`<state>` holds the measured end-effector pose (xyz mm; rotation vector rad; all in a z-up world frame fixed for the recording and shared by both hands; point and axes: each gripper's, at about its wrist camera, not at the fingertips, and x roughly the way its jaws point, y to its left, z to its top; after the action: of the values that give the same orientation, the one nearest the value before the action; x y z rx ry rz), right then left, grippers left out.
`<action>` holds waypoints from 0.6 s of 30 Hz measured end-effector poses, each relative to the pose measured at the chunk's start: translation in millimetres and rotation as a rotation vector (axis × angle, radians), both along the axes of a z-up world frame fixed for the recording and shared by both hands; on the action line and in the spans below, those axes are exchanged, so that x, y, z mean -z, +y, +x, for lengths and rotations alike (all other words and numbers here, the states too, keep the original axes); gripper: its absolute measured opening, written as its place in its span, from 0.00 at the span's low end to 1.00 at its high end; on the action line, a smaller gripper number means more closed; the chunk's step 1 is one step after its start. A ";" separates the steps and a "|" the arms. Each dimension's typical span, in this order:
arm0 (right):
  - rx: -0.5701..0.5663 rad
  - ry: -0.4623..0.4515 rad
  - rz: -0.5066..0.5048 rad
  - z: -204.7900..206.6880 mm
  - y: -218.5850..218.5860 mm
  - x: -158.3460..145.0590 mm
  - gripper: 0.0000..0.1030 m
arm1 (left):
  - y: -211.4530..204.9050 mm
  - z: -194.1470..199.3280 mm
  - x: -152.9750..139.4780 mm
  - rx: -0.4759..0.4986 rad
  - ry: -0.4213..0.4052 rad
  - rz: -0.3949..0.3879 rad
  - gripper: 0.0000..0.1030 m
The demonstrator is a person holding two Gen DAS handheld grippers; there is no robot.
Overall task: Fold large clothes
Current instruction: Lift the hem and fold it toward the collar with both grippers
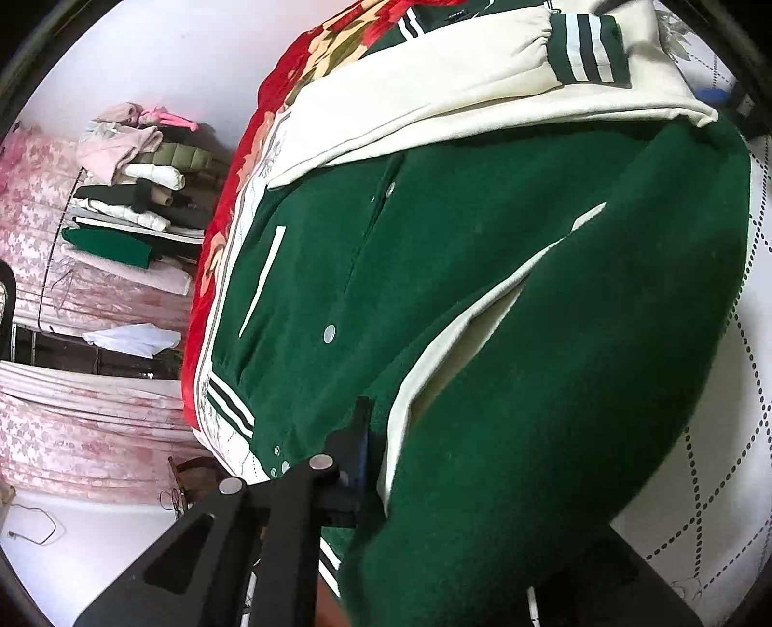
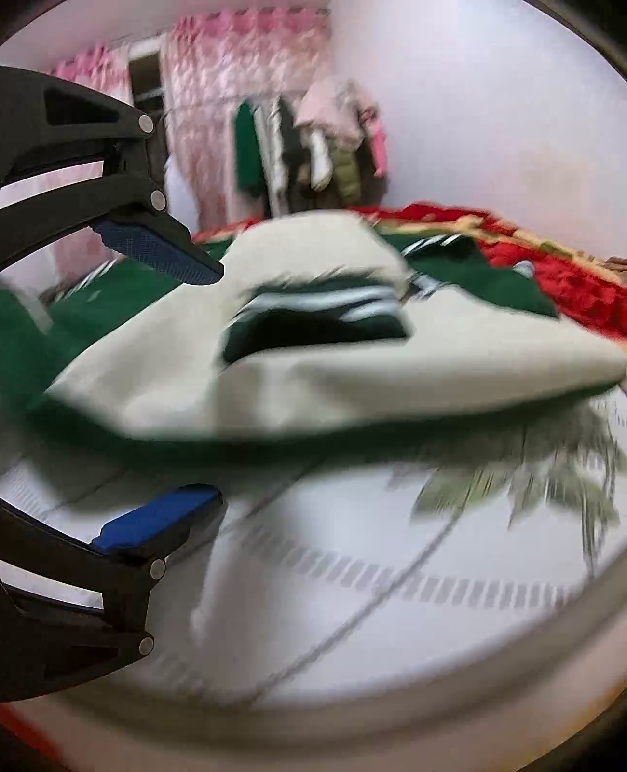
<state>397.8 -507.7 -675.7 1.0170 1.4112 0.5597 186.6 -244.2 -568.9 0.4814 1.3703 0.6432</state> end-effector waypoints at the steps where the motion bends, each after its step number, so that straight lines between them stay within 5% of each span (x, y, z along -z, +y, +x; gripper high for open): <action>1: 0.014 -0.004 -0.001 2.2 9.1 0.1 0.83 | 1.3 0.4 -1.1 -0.001 -0.001 -0.005 0.12; 3: 0.040 -0.016 -0.025 11.6 19.8 -0.4 0.73 | 4.0 2.0 -2.4 -0.002 -0.001 -0.017 0.12; 4: 0.030 -0.005 -0.056 13.3 27.0 0.4 0.44 | 6.2 2.8 -3.8 -0.004 -0.004 -0.024 0.12; 5: 0.031 0.008 -0.065 15.4 41.4 3.5 0.27 | 7.5 3.5 -5.0 -0.006 -0.008 -0.034 0.12; 10: 0.039 -0.034 -0.134 22.1 64.7 -28.2 0.14 | 27.7 6.3 -29.2 -0.035 -0.050 -0.133 0.10; 18: -0.008 -0.163 -0.270 41.5 111.3 -171.4 0.11 | 110.4 4.7 -100.0 -0.042 -0.128 -0.371 0.10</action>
<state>439.3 -396.4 -504.3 0.7336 1.3056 0.4337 191.4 -133.8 -468.9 0.1128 1.3427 0.4317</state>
